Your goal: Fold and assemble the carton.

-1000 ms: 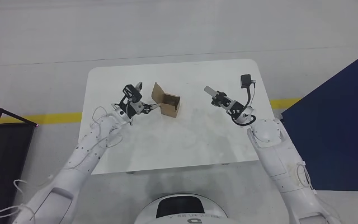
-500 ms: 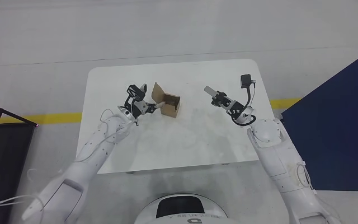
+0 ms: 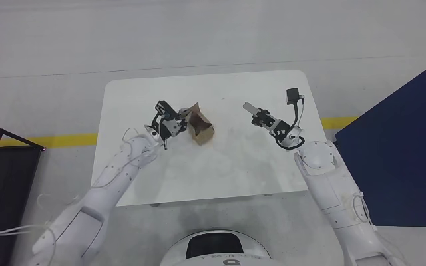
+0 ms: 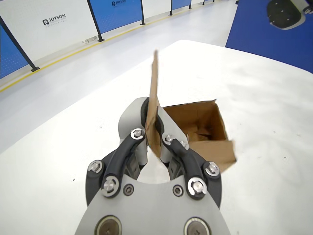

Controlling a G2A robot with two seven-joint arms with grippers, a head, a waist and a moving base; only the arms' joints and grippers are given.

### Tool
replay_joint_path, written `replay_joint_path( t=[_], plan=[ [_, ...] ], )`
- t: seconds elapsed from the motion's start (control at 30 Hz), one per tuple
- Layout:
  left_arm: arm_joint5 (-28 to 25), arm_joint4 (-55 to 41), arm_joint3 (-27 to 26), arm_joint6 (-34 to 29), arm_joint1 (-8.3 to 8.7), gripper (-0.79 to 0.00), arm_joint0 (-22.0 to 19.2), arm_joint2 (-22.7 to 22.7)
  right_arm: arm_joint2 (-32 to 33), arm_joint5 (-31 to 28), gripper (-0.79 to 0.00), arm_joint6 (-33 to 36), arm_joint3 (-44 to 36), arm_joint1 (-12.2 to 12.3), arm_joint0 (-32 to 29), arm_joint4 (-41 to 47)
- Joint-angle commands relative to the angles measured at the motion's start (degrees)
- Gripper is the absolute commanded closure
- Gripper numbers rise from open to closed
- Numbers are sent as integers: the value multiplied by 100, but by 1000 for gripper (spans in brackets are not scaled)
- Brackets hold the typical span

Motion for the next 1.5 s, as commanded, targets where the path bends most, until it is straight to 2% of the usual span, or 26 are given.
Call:
replay_joint_path(
  t=[0.0, 0.17, 0.27, 0.33, 0.47, 0.57, 0.7, 0.83, 0.97, 1.2, 1.4, 1.47],
  plan=[
    [-128, 51, -7, 214, -1, 0, -27, 6, 0, 0, -785, 0, 0, 0, 0, 0],
    [-513, 588, -172, 964, 85, 0, -70, 30, 0, 0, -785, 0, 0, 0, 0, 0],
    [-750, 1030, -388, 1375, 200, 0, -57, -12, 0, 0, -785, 0, 0, 0, 0, 0],
    [-689, 1391, -584, 1656, 302, 0, -25, -93, 0, 0, -785, 0, 0, 0, 0, 0],
    [-689, 1391, -584, 1656, 302, 0, -25, -93, 0, 0, -785, 0, 0, 0, 0, 0],
    [-640, 1350, -624, 1604, 301, 0, 3, -108, -244, 443, -785, -6, -63, -7, 57, -699],
    [-779, 1153, -993, 1760, 322, 0, 144, -189, -542, 805, -785, -262, -323, -42, 66, -1290],
    [-962, 1158, -1148, 2330, 344, 0, 251, -188, -817, 1319, -785, -383, -630, -53, 53, -2195],
    [-1145, 1100, -1013, 2527, 314, 0, 217, -127, -1012, 1676, -785, -623, -934, -86, 20, -2601],
    [-631, 1880, -655, 2909, 286, 0, -45, 88, -938, 1517, -785, -769, -1134, -91, -75, -2366],
    [-383, 2119, -155, 3079, 156, 0, -250, 360, -942, 1509, -785, -775, -1139, -92, -83, -2364],
    [-361, 2095, 3, 3089, 95, 0, -315, 439, -1014, 1170, -785, -535, -1319, -82, -166, -2281]
  ],
)
